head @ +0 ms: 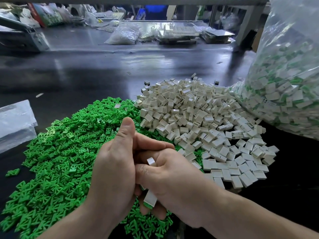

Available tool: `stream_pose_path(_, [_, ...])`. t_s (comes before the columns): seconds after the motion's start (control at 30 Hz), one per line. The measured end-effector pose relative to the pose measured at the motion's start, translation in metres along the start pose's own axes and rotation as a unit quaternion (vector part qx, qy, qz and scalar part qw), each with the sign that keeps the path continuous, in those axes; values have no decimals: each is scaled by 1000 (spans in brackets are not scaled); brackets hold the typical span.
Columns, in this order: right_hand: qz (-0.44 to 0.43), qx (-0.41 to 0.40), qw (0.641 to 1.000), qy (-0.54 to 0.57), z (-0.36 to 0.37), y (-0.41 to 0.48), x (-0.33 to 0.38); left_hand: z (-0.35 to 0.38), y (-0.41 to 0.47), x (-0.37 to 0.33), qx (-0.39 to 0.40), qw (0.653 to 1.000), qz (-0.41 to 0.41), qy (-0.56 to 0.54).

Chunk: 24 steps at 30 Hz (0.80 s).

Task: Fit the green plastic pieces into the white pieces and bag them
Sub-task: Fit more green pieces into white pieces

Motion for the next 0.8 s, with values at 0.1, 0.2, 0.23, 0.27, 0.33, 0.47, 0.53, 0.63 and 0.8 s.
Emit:
stream_pose_path(0.1, [2, 5, 1000, -3, 0, 0, -1, 1, -2, -2, 1, 1000, 9, -3])
stream_pose_path(0.2, [-13, 15, 1000, 6, -4, 1, 0, -1, 2, -1, 17, 1000, 3, 3])
stream_pose_path(0.23, [-24, 20, 999, 22, -5, 2, 1, -2, 4, 0, 25, 1000, 4, -13])
stream_pose_path(0.27, [-37, 25, 998, 48, -8, 2, 2, -4, 6, -1, 33, 999, 12, -37])
stream_pose_path(0.33, [-56, 33, 990, 123, -15, 1, 4, -8, 7, -6, 49, 996, 59, -51])
stream_pose_path(0.47, [-67, 33, 972, 222, -36, -2, 1, -24, 2, -14, 41, 966, 164, 195])
stream_pose_path(0.53, [-70, 37, 969, 233, -41, -2, 0, -26, -2, -17, 32, 943, 187, 274])
stream_pose_path(0.63, [-70, 44, 968, 238, -42, -1, -2, -24, -3, -21, -4, 904, 217, 368])
stream_pose_path(0.8, [-61, 62, 964, 253, -42, -1, -4, -20, -1, -23, -45, 838, 259, 478])
Point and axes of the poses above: each hand's wrist, its own y-axis towards the middle knuckle, its own z-axis out of the palm, x = y × z, the point moved 2 cm from there along y, towards the middle knuckle, and after that the axes turned 14 degrees about x, right-handed, at the moved point
